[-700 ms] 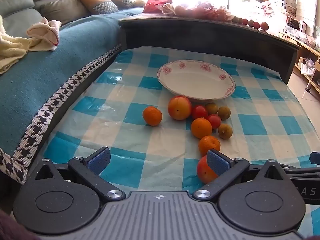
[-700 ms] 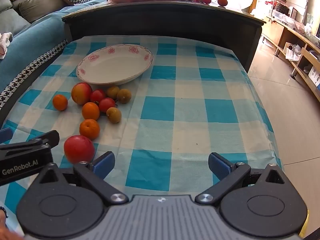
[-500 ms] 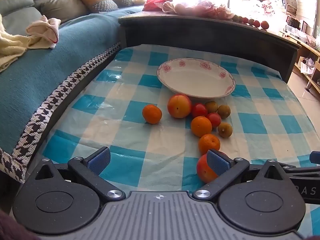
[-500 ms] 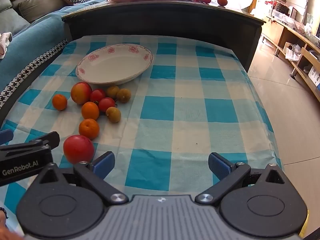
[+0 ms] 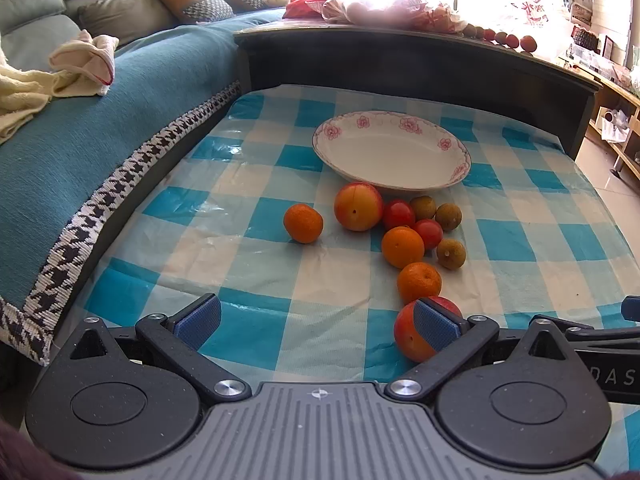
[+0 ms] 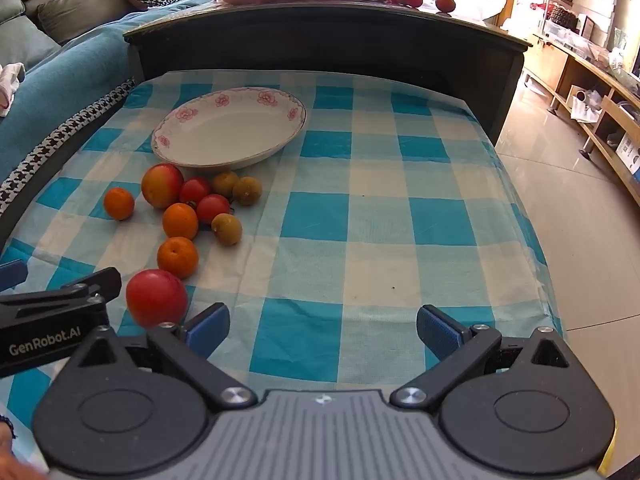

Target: Organize fruits

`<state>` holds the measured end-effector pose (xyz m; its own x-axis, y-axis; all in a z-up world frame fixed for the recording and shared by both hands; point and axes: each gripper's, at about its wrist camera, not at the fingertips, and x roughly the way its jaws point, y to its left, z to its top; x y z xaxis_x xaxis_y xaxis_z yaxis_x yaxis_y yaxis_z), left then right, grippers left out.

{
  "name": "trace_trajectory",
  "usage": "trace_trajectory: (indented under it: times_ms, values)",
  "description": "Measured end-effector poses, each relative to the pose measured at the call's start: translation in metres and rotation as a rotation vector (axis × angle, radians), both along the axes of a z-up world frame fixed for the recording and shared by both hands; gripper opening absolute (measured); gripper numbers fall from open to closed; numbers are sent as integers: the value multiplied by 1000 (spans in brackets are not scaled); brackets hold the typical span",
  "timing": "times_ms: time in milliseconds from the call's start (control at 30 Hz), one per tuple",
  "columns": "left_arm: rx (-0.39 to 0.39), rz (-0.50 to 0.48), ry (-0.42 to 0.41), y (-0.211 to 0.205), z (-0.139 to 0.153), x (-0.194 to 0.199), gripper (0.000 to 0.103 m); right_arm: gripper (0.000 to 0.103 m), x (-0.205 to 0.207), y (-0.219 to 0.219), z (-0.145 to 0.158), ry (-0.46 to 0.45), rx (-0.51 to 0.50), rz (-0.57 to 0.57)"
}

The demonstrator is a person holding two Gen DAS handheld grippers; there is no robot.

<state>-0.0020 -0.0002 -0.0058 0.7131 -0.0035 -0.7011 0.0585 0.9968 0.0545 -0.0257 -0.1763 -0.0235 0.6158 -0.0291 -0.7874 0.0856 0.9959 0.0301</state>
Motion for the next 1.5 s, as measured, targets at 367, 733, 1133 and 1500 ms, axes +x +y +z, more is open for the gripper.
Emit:
trace_trajectory:
  times_ms: [367, 733, 1133, 1500]
  values:
    - [7, 0, 1, -1, 1, 1, 103, 103, -1, 0, -1, 1, 0, 0]
    - [19, -4, -2, -1, 0, 1, 103, 103, 0, 1, -2, 3, 0, 1]
    - [24, -4, -1, 0, 1, 2, 103, 103, 0, 3, -3, 6, -1, 4]
    - [25, -6, 2, 0, 0, 2, 102, 103, 0, 3, -3, 8, -1, 4]
